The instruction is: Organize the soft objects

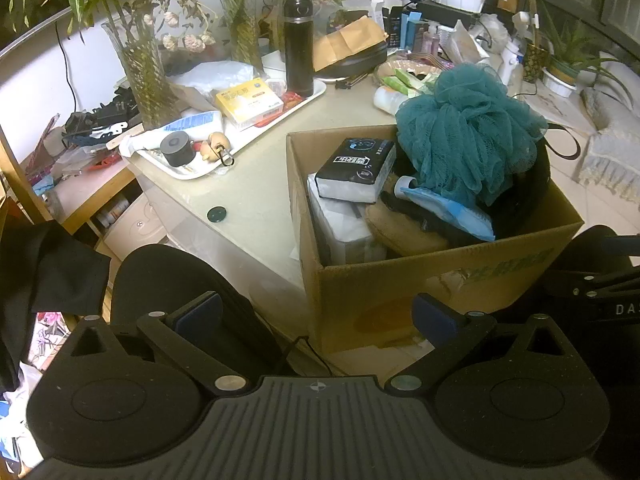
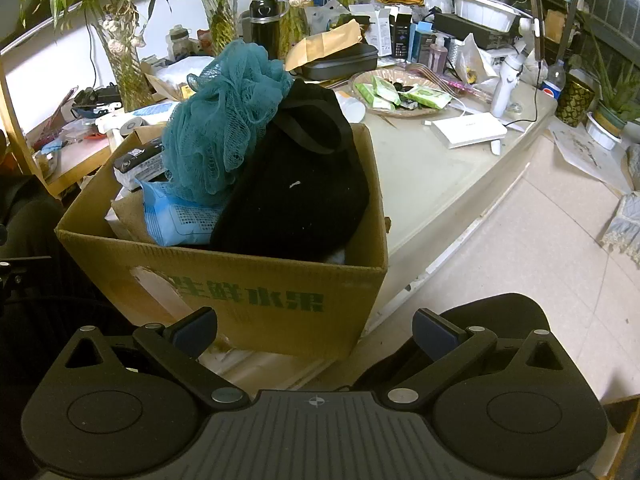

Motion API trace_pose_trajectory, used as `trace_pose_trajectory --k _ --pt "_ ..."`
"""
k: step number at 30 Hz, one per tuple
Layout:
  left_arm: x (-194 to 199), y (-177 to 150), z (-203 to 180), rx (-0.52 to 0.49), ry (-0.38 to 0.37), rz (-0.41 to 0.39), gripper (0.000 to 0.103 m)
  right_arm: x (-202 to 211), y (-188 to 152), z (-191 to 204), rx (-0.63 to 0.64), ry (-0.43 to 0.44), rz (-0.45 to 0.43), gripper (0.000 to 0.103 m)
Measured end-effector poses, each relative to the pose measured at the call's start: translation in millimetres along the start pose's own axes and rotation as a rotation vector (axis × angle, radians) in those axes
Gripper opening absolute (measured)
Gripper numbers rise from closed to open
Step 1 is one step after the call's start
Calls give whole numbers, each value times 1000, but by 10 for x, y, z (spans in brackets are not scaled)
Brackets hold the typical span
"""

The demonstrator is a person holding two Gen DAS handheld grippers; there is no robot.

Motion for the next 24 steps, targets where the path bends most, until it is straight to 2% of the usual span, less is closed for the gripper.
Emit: trace_pose_trajectory --k 24 --pt "-4 -12 -25 1 -5 1 103 -3 -6 -2 0 -2 0 103"
Point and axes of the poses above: each gripper's, at about its wrist camera, not at the fingertips, and x roughly against the way its jaws point, z to its left, y to its top, the point moved 6 cm from there along -x, roughly the way its jaws point, and after that the axes turned 13 degrees about -x, right-handed, at the moved point
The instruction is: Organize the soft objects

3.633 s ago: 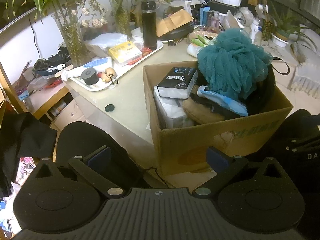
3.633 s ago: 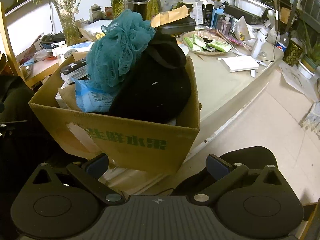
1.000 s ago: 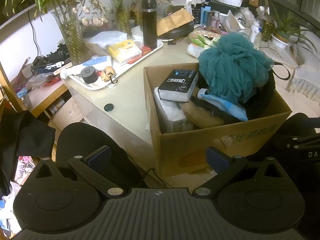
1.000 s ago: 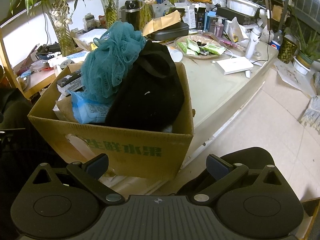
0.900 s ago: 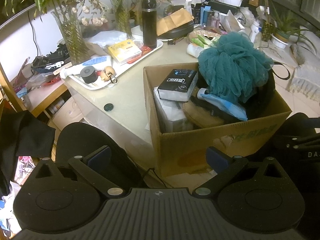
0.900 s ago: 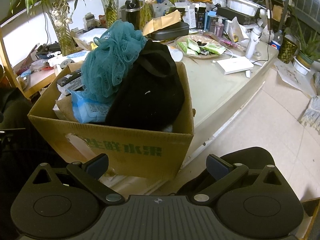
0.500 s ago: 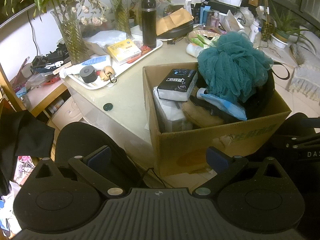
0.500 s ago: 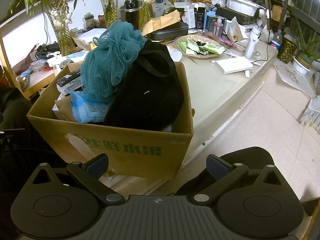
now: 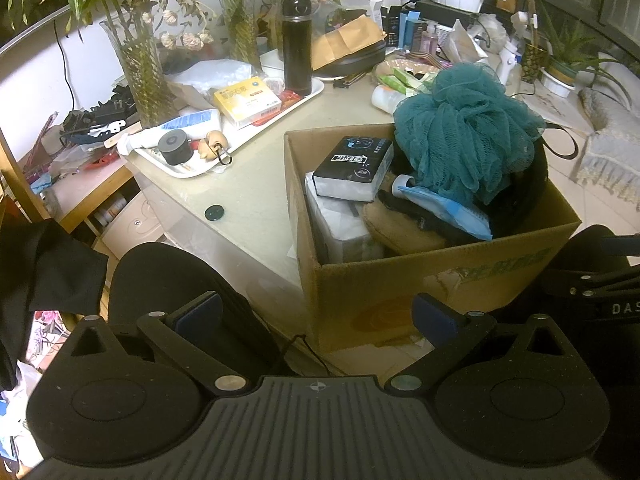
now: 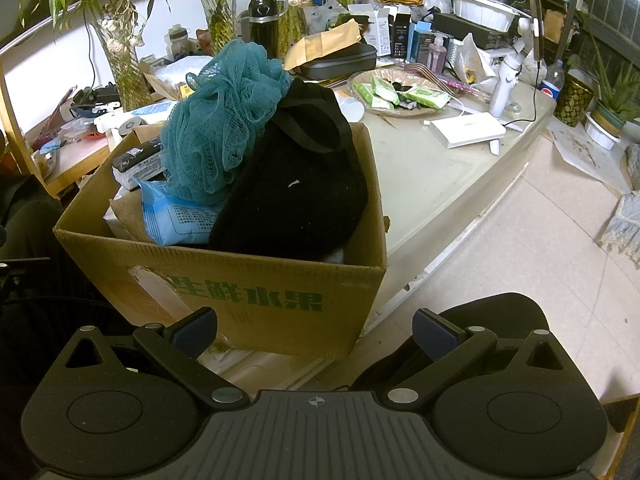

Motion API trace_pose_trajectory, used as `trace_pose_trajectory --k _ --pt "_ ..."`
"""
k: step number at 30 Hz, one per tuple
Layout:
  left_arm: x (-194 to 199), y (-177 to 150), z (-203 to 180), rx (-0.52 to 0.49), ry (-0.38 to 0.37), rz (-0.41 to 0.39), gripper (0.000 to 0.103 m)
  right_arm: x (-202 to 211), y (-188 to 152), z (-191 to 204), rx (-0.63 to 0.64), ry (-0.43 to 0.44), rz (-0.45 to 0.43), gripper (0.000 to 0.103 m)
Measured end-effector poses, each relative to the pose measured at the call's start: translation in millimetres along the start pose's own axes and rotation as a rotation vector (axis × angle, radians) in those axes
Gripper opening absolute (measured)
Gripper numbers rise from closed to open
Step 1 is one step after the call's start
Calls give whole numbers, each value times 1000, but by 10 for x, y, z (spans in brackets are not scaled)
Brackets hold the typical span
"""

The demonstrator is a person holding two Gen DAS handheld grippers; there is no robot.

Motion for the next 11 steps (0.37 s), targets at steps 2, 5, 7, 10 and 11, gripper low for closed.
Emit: trace_pose_trajectory --k 2,5,7,10,11 --pt "1 0 1 -1 -1 0 103 -1 0 1 0 0 0 103" --pt "1 0 1 -1 -1 1 103 -2 0 4 0 0 0 103" --pt "1 0 0 0 -2 0 103 -1 -2 4 -1 0 0 103" --pt "27 -2 -3 9 -9 -21 103 -2 -5 3 -1 0 1 103" --pt "34 2 3 9 -8 -25 103 0 -6 3 -1 1 1 103"
Point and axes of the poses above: each gripper's, at about its wrist camera, not at the fingertips, and x roughly against the way its jaws point, z to its left, y to its top, the point moved 6 cm from there along -x, roughly the way its jaws point, and after that the axes turned 13 degrees about -x, right-handed, at the moved point
